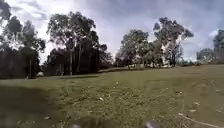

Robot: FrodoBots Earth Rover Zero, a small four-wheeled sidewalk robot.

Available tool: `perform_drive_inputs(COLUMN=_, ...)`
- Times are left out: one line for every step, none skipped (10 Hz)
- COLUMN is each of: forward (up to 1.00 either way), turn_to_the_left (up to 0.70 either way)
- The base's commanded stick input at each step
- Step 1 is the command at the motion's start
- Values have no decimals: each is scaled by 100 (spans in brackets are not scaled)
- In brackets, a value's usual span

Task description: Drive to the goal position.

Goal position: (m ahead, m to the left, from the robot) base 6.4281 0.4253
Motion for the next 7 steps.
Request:
perform_drive_inputs(forward=70, turn_to_the_left=0)
perform_drive_inputs(forward=70, turn_to_the_left=0)
perform_drive_inputs(forward=70, turn_to_the_left=0)
perform_drive_inputs(forward=70, turn_to_the_left=0)
perform_drive_inputs(forward=70, turn_to_the_left=0)
perform_drive_inputs(forward=70, turn_to_the_left=0)
perform_drive_inputs(forward=70, turn_to_the_left=0)
